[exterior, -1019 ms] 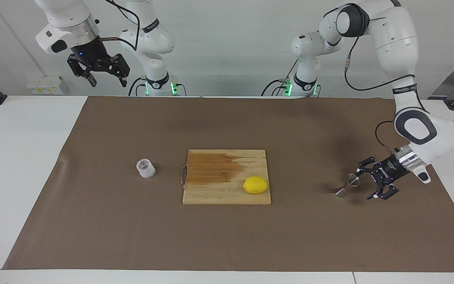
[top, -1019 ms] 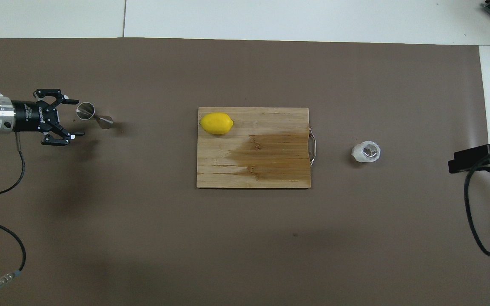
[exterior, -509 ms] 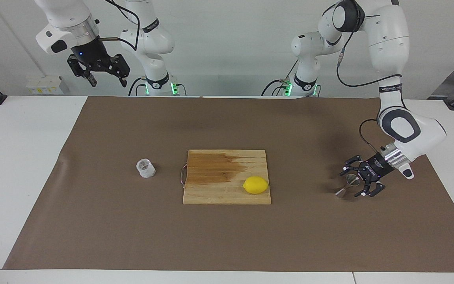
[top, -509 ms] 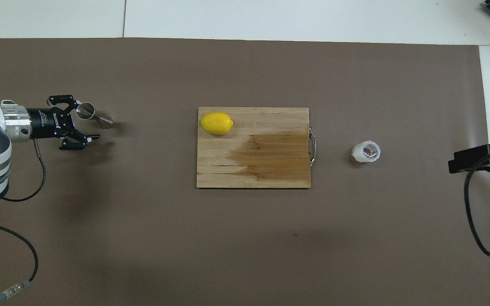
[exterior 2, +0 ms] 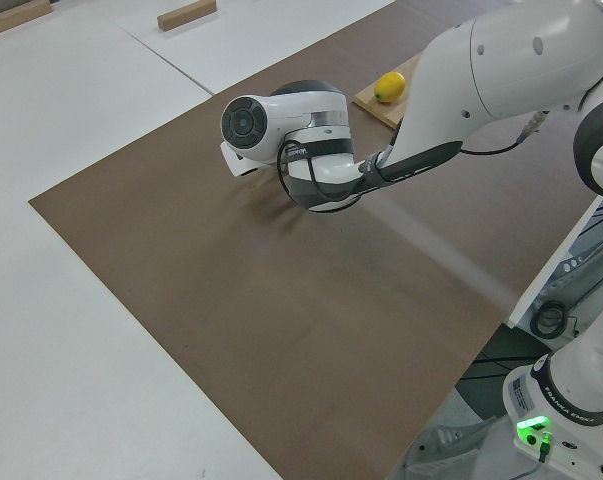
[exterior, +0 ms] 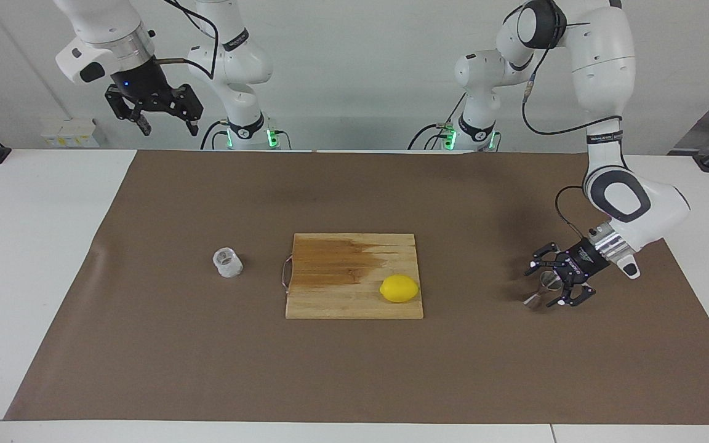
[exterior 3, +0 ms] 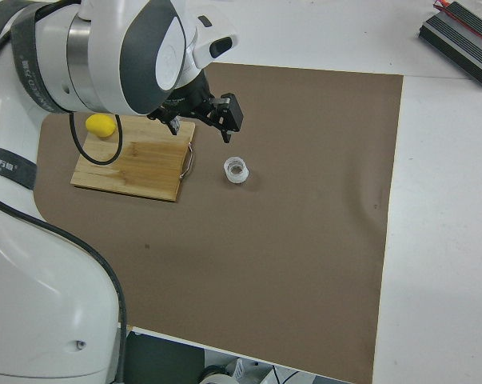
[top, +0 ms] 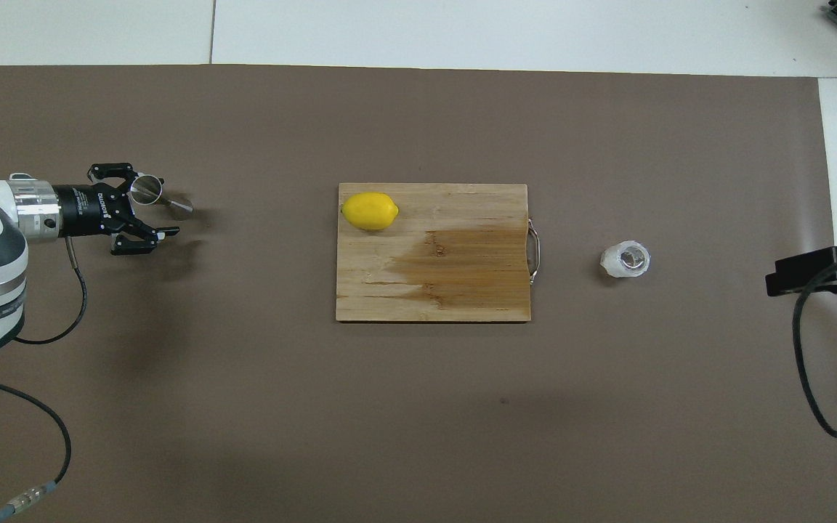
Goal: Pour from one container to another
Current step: 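Close the left gripper on the metal cup and lift it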
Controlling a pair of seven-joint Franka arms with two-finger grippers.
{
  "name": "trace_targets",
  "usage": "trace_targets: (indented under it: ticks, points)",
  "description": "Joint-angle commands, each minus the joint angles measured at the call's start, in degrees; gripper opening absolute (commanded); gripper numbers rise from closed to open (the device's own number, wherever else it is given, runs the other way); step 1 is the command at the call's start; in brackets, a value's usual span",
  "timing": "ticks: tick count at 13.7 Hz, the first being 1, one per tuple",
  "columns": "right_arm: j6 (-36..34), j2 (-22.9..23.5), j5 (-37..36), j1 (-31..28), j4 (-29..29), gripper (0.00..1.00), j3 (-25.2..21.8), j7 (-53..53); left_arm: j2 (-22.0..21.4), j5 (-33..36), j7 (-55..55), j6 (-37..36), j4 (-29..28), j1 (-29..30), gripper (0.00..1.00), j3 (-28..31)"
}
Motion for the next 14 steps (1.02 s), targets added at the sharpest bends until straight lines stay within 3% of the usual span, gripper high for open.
trace_targets:
  ticks: [1, 3, 5, 10, 14]
  points:
    - [-0.8, -0.5, -0.7, -0.4, -0.2, 1.0, 0.4, 0.9, -2.0, -2.3, -0.5, 1.9, -2.5, -0.8, 0.5, 0.6]
    - [-0.9, -0.5, -0.7, -0.4, -0.2, 1.0, 0.4, 0.9, -2.0, -3.3, -0.2, 1.8, -2.4, -0.2, 0.13, 0.6]
    - [-0.9, -0.5, -0.7, -0.4, -0.2, 1.0, 0.4, 0.9, -2.0, -5.2, -0.1, 1.8, -2.4, 0.0, 0.03, 0.6]
    - [-0.8, -0.5, -0.7, -0.4, -0.2, 1.0, 0.4, 0.9, -4.6, -8.3, -1.6, 1.8, -2.5, -0.1, 0.0, 0.6]
    - [-0.9, -0.5, -0.7, -0.4, -0.2, 1.0, 0.4, 0.9, -13.5, -8.3, -2.7, 5.7, -7.4, -5.7, 0.0, 0.5]
